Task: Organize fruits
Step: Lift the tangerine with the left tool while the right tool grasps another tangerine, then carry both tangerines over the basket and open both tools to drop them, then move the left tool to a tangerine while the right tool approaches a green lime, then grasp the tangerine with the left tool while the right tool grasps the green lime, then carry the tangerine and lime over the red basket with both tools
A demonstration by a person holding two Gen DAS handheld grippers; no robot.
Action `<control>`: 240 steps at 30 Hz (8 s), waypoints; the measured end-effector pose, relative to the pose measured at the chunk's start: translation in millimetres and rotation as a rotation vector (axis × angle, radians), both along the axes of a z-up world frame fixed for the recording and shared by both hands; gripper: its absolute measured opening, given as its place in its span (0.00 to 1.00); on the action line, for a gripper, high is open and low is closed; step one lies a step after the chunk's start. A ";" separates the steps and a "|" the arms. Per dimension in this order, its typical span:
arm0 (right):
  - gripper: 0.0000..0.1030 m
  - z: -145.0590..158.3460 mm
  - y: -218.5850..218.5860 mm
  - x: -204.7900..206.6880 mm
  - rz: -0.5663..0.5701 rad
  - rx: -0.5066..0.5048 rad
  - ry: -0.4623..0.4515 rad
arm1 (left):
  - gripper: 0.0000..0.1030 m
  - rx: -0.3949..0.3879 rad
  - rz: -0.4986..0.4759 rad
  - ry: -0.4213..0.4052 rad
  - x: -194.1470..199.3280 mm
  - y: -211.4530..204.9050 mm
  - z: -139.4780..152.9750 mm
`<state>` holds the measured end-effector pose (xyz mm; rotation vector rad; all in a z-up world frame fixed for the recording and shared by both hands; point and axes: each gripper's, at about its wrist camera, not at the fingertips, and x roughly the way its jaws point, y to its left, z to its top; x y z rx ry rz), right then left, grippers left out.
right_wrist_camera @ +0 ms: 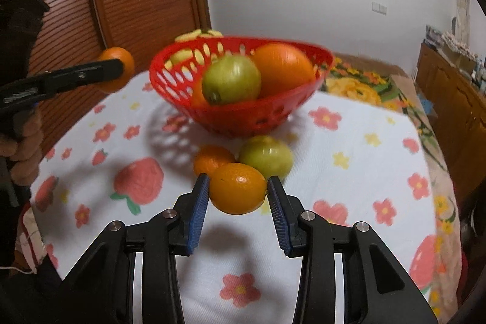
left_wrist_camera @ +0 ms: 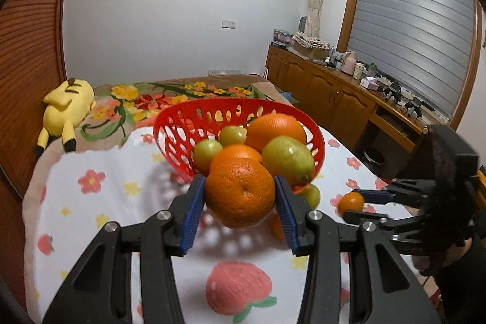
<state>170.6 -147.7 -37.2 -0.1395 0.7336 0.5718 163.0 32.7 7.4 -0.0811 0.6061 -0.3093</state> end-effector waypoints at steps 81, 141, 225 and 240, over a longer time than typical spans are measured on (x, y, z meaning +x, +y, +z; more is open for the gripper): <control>0.38 45.3 114.4 58.6 0.124 -0.012 -0.052 | 0.59 0.072 0.139 0.034 41.4 53.1 -9.3; 0.42 2.2 -35.6 3.5 -0.067 0.069 0.004 | 0.53 0.092 -0.172 0.248 31.5 -98.3 -86.8; 0.57 63.5 31.8 27.4 0.095 0.059 -0.098 | 0.41 0.018 0.001 -0.038 -24.0 1.4 -6.6; 0.57 47.1 80.0 118.7 0.132 -0.044 -0.047 | 0.41 0.050 0.008 -0.023 33.1 20.5 -3.4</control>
